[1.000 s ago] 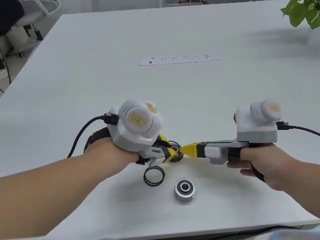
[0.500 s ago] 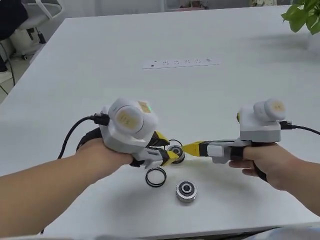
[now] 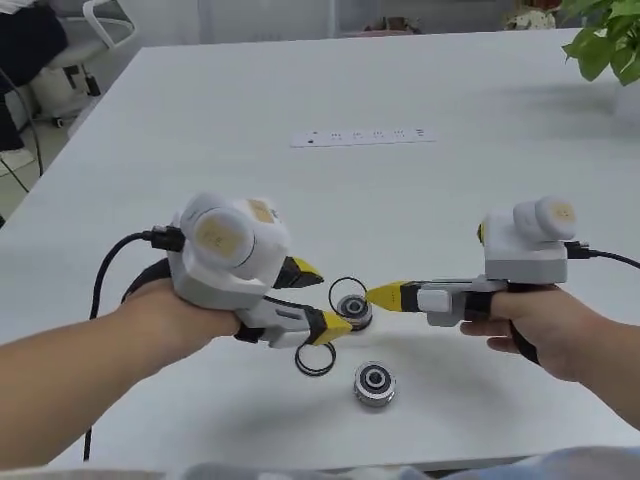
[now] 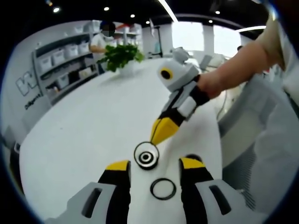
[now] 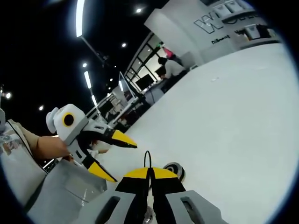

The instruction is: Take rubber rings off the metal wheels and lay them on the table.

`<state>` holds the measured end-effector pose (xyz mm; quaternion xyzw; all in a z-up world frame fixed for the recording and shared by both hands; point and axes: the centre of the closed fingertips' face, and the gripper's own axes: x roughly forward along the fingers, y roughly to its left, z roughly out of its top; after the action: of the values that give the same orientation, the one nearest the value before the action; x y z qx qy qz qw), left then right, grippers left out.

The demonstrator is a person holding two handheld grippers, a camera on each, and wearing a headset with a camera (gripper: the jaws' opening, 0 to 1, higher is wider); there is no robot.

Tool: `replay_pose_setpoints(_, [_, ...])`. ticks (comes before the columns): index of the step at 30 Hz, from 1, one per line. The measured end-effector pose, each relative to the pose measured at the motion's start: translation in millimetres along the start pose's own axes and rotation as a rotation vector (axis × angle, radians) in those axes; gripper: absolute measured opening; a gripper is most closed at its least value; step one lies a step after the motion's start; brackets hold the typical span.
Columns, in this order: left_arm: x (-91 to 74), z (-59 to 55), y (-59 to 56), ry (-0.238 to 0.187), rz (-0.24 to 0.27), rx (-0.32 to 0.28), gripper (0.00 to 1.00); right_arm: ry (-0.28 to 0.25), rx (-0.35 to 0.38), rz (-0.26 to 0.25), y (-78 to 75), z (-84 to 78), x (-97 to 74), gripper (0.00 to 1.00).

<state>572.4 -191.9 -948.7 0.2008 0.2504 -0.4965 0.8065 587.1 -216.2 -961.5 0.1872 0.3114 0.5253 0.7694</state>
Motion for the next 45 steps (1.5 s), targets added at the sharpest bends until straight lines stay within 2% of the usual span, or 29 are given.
replay_pose_setpoints(14, [-33.0, -3.6, -5.9, -0.026, 0.025, -0.045, 0.59, 0.02, -0.012, 0.036, 17.6, -1.6, 2.5, 0.0])
replay_pose_setpoints(23, [-45.1, -8.6, -14.4, -0.032, 0.02, -0.068, 0.69, 0.042, -0.01, 0.046, 22.5, -6.1, 4.9, 0.0])
replay_pose_setpoints(33, [-60.7, -13.1, -16.6, -0.049, 0.045, -0.112, 0.77, 0.081, -0.006, 0.06, 27.1, -14.8, 11.6, 0.0])
replay_pose_setpoints(35, [-63.0, -15.8, -13.8, -0.051, 0.052, -0.118, 0.78, 0.089, -0.004, 0.064, 27.9, -16.5, 13.3, 0.0])
replay_pose_setpoints(45, [-73.9, -28.0, -15.6, -0.049, 0.081, -0.15, 0.82, 0.139, 0.015, 0.078, 27.7, -26.7, 23.6, 0.0])
